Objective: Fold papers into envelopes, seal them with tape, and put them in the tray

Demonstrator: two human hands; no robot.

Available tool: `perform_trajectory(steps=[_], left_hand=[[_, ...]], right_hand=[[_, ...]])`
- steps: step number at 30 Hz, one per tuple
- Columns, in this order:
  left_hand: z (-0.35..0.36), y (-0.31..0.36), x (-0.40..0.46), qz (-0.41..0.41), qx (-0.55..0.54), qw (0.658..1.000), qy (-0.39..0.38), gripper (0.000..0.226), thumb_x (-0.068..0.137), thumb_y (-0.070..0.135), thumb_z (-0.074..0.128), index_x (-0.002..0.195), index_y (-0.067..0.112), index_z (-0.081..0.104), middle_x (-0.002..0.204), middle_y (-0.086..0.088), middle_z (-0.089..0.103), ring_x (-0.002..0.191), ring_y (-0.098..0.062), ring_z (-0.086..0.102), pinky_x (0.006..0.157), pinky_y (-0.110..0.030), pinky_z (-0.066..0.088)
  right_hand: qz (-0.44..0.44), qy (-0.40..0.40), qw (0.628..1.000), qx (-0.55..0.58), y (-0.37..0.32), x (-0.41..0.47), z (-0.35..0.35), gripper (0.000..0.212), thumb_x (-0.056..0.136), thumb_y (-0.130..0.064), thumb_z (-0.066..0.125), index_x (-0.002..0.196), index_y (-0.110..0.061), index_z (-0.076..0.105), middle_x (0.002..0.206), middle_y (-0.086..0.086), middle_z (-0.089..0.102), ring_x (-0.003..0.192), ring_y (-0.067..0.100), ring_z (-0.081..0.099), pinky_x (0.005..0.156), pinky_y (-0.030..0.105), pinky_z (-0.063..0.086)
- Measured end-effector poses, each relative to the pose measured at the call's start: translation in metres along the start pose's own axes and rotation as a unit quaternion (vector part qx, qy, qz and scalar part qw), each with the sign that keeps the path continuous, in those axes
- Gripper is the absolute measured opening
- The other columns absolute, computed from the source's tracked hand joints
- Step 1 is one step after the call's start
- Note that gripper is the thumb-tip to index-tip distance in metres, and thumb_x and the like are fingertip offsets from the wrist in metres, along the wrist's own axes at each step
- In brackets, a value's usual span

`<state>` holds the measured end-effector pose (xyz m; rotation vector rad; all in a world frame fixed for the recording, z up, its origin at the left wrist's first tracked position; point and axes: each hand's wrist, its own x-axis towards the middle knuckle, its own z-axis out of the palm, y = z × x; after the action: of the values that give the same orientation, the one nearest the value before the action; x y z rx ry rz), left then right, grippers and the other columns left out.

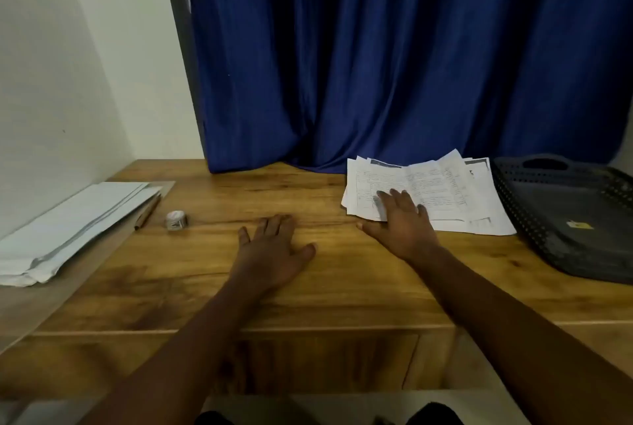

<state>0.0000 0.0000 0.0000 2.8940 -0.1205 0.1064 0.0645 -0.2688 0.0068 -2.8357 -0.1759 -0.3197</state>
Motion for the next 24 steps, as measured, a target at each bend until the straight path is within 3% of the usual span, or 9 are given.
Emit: perform_trajectory(steps=[3, 5, 8, 11, 18, 22, 24], left_hand=[[0.0, 0.004, 0.02, -0.004, 0.011, 1.0, -0.011, 0.083, 0.09, 0.08, 0.027, 0.159, 0.035, 0.016, 0.17, 0.0, 0.007, 0.156, -0.025, 0.001, 0.122, -0.062, -0.001], [0.001, 0.006, 0.034, -0.006, 0.011, 1.0, -0.012, 0.084, 0.089, 0.08, 0.027, 0.159, 0.034, 0.018, 0.17, -0.002, 0.008, 0.156, -0.026, 0.002, 0.122, -0.063, -0.001], [0.002, 0.009, 0.049, -0.006, 0.011, 1.0, -0.01, 0.084, 0.089, 0.08, 0.03, 0.158, 0.034, 0.02, 0.169, -0.003, 0.01, 0.156, -0.027, 0.003, 0.121, -0.063, -0.001], [0.004, 0.007, 0.054, 0.0, -0.008, 1.0, 0.011, 0.084, 0.088, 0.08, 0.034, 0.157, 0.034, 0.026, 0.168, -0.002, 0.016, 0.156, -0.025, 0.006, 0.121, -0.063, -0.001], [-0.003, 0.002, 0.051, 0.004, -0.114, 0.992, 0.048, 0.066, 0.09, 0.076, 0.04, 0.143, 0.037, 0.047, 0.157, 0.008, 0.04, 0.151, -0.017, 0.024, 0.123, -0.059, 0.002], [-0.006, 0.002, 0.045, 0.004, -0.176, 0.982, 0.072, 0.059, 0.089, 0.076, 0.043, 0.133, 0.038, 0.055, 0.141, 0.013, 0.055, 0.136, -0.01, 0.044, 0.122, -0.058, 0.005], [-0.01, 0.004, 0.042, 0.0, -0.229, 0.97, 0.083, 0.047, 0.092, 0.07, 0.046, 0.124, 0.04, 0.061, 0.127, 0.021, 0.062, 0.118, 0.003, 0.05, 0.122, -0.057, 0.01]], right_hand=[[-0.072, 0.078, 0.992, -0.075, 0.001, 0.015, 0.002, 0.062, 0.092, -0.065, 0.045, 0.141, -0.028, 0.047, 0.149, 0.001, 0.047, 0.138, 0.021, 0.04, 0.114, 0.049, 0.034], [-0.101, 0.125, 0.982, -0.095, -0.001, 0.021, 0.0, 0.042, 0.096, -0.052, 0.045, 0.12, -0.025, 0.065, 0.126, 0.0, 0.065, 0.116, 0.018, 0.056, 0.099, 0.043, 0.046], [-0.097, 0.169, 0.976, -0.101, -0.006, 0.023, -0.005, 0.032, 0.098, -0.04, 0.046, 0.1, -0.021, 0.071, 0.101, 0.0, 0.072, 0.092, 0.017, 0.061, 0.081, 0.036, 0.05], [-0.078, 0.195, 0.975, -0.069, -0.001, 0.023, -0.004, 0.024, 0.096, -0.037, 0.054, 0.097, -0.02, 0.071, 0.1, 0.002, 0.072, 0.09, 0.018, 0.06, 0.075, 0.033, 0.047], [-0.091, 0.125, 0.987, 0.054, 0.005, 0.027, 0.0, 0.027, 0.08, -0.06, 0.07, 0.081, -0.032, 0.073, 0.1, -0.018, 0.067, 0.1, 0.004, 0.051, 0.09, 0.033, 0.042], [-0.049, 0.145, 0.96, 0.236, 0.007, 0.021, -0.004, 0.027, 0.074, -0.058, 0.077, 0.072, -0.032, 0.071, 0.089, -0.021, 0.066, 0.097, -0.001, 0.052, 0.086, 0.033, 0.047], [-0.036, 0.17, 0.952, 0.251, 0.005, 0.016, -0.009, 0.024, 0.077, -0.054, 0.077, 0.073, -0.031, 0.071, 0.088, -0.021, 0.065, 0.095, -0.001, 0.051, 0.086, 0.034, 0.048]])
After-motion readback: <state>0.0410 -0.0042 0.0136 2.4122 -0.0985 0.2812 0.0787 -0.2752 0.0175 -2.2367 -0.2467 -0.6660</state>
